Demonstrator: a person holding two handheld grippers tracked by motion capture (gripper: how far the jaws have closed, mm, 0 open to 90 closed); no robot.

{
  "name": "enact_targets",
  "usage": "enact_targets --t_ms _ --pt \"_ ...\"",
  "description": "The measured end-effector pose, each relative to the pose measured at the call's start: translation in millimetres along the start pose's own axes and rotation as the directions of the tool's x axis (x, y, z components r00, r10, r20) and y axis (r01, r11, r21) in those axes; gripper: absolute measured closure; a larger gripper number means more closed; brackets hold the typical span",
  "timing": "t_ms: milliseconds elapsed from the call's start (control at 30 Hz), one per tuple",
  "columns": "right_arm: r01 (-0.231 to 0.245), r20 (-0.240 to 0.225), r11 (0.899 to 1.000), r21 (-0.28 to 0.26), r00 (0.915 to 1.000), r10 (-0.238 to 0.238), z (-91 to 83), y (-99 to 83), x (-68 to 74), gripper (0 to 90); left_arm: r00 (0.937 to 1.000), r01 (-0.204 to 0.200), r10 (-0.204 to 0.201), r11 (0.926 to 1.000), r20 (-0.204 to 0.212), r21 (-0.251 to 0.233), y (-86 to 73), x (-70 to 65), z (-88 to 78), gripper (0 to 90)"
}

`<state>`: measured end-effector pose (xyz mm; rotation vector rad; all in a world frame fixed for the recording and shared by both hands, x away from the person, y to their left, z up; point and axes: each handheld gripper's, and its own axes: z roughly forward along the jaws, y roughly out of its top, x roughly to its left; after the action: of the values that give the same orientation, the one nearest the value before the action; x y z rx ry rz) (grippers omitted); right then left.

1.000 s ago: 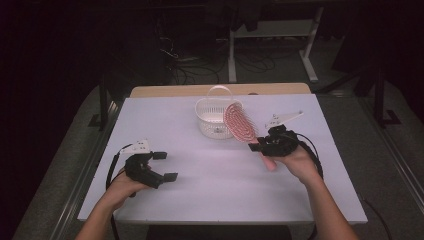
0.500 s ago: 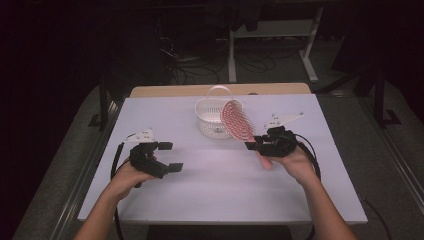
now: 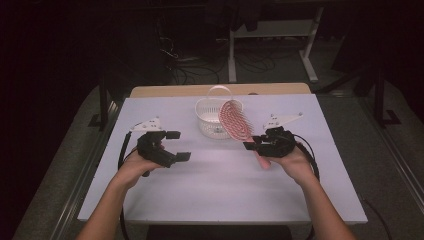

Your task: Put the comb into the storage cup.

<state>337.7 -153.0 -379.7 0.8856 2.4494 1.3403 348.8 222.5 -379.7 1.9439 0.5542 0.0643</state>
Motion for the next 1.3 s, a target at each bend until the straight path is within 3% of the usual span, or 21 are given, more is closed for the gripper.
enact_targets --t_ms 300,600,1000,1300 --pt "0.002 0.005 1.0 -0.004 1.0 -0.002 -0.3 -0.3 -1.1 68.6 0.9998 -0.007 0.008 0.9998 0.02 -0.019 13.1 6.1 8.9 0.5" --pt "-0.01 0.02 1.0 -0.022 0.9997 0.01 1.1 0.1 -0.1 68.6 0.9998 -0.011 0.012 0.9996 0.017 -0.025 14.4 4.1 14.7 0.5" --pt "-0.002 0.012 0.999 -0.035 0.9999 0.002 17.3 -0.5 7.3 68.6 0.9995 -0.016 0.017 0.9993 0.027 -0.034 15.4 -6.3 18.5 0.5" --pt "0.0 -0.01 0.999 -0.033 1.0 -0.001 31.5 -3.4 14.6 68.6 0.9993 0.008 -0.007 0.9991 0.036 -0.041 14.9 -10.5 21.3 0.5"
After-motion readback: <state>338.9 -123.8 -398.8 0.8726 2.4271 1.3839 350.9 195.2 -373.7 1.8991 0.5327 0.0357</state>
